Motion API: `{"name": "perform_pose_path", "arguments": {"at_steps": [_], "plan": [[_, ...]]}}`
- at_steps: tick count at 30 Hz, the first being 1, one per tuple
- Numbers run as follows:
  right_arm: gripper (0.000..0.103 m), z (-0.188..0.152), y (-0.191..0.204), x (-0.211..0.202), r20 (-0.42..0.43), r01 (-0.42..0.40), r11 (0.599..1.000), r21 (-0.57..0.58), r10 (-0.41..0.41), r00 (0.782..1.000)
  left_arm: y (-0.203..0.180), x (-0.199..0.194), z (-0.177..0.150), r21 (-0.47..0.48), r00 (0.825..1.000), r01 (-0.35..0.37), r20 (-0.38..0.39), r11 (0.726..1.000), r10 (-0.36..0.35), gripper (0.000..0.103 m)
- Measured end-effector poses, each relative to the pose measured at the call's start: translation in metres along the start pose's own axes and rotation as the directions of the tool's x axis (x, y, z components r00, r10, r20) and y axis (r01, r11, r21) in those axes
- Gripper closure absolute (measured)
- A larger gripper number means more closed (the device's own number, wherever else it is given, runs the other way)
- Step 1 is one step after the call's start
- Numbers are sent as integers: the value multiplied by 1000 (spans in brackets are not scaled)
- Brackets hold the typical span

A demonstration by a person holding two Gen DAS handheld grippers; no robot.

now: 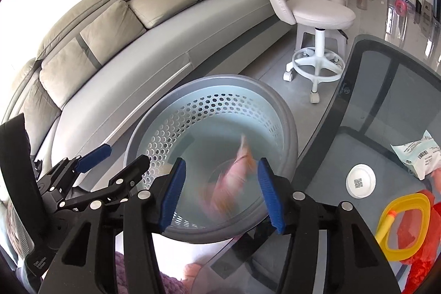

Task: Collect trash
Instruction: 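Open both tools to drop the sloth and wrapper into the basket, then move both tools back over the table toward the red bag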

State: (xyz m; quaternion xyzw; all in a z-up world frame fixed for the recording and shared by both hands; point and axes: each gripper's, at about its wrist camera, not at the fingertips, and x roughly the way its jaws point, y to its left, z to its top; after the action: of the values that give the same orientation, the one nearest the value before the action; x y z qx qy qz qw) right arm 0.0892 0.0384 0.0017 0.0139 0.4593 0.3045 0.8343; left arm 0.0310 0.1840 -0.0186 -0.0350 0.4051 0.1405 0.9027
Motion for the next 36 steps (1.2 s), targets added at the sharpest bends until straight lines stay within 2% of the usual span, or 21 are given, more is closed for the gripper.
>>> {"name": "perform_pose_path", "arguments": {"at_steps": [14,22,28,36], "plan": [[51,-8,-5,-8,19,3,1000,17,-4,1000,3,-3,-1,-10,1000,-4,8,1000,4,32],[51,-13,-9,-19,37,22,999,34,-24,999,0,-7,0,-9,1000,4,25,1000,-4,27],[51,-21,-17,-36,75,63,996,59,-67,995,-7,-14,-1,5,999,22,46,1000,-22,23],[46,-39,-37,-69,137,131,985,111,-146,980,-35,-26,-5,60,994,81,68,995,-85,22]]}}
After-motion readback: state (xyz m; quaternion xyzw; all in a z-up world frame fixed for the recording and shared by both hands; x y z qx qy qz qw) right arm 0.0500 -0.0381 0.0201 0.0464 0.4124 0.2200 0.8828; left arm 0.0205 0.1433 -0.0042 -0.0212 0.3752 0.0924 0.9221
